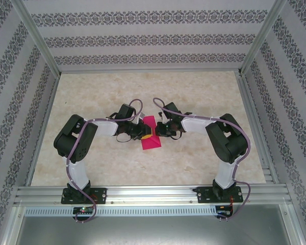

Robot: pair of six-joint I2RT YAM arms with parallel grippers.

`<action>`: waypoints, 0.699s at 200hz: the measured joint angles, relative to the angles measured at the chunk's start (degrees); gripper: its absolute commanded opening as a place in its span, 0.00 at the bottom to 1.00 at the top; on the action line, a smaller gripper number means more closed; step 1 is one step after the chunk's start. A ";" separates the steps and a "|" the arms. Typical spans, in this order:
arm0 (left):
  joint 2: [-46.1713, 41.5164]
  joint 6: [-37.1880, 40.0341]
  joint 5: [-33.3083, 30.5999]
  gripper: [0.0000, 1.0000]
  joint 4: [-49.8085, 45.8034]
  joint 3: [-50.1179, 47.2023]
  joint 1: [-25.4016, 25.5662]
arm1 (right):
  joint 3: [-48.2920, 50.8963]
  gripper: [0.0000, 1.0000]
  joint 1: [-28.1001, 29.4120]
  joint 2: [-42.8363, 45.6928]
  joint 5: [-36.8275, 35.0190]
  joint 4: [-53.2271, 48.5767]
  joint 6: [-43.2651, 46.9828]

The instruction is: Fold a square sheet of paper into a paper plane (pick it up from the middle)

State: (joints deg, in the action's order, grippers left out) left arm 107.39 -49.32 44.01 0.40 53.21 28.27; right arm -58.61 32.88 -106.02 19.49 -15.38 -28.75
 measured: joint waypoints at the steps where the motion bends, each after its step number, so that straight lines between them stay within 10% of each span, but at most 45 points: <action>1: 0.02 0.00 -0.02 0.21 -0.02 0.00 0.00 | 0.00 0.12 0.00 0.00 0.00 0.00 0.00; 140: 0.94 1.07 -0.83 0.22 -1.75 0.44 0.00 | -0.66 0.13 0.00 -0.66 0.02 -0.22 0.22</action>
State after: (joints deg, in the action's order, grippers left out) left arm 108.33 -48.25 43.18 -1.34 53.65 28.27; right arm -59.27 32.88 -106.67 19.51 -15.59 -28.53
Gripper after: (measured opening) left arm 0.219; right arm 0.128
